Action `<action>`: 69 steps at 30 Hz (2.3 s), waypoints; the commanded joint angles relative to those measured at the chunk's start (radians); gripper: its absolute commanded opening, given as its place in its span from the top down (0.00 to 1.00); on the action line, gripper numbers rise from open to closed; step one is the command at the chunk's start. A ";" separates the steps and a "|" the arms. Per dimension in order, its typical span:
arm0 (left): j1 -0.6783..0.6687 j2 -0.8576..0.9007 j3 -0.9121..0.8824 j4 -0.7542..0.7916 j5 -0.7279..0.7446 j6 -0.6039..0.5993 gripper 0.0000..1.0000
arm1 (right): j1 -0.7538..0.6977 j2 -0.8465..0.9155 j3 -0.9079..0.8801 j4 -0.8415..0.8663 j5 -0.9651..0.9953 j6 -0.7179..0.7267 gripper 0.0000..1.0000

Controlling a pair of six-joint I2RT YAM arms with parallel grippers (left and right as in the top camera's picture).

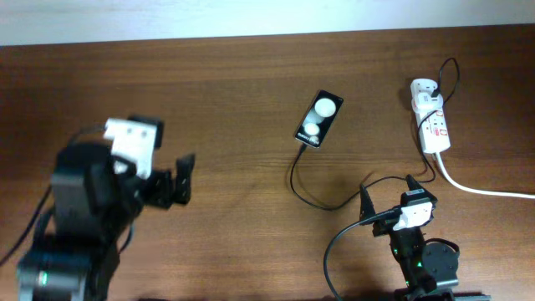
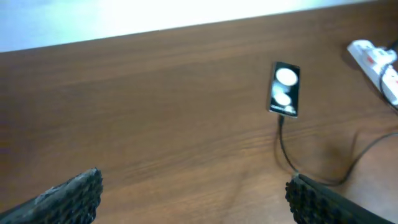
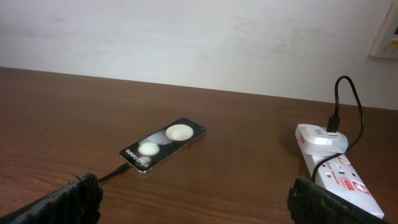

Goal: Plug charger to phone and switch on socket

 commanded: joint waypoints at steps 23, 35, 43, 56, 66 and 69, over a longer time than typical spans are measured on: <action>0.065 -0.772 -0.748 0.412 -0.034 0.013 0.01 | -0.003 -0.010 -0.005 -0.004 -0.009 -0.007 0.01; 0.065 -0.914 -1.008 0.613 -0.033 0.013 0.01 | -0.003 -0.010 -0.005 -0.004 -0.009 -0.007 0.01; 0.065 -0.914 -1.102 0.731 -0.033 0.013 0.01 | -0.003 -0.010 -0.005 -0.004 -0.009 -0.007 0.01; 0.065 -0.914 -1.175 0.785 -0.042 0.013 0.01 | -0.003 -0.010 -0.005 -0.004 -0.009 -0.007 0.01; 0.065 -0.914 -1.182 0.802 -0.050 0.033 0.01 | -0.003 -0.010 -0.005 -0.004 -0.009 -0.007 0.01; 0.065 -0.914 -1.226 0.933 -0.048 0.040 0.01 | -0.003 -0.010 -0.005 -0.004 -0.009 -0.007 0.01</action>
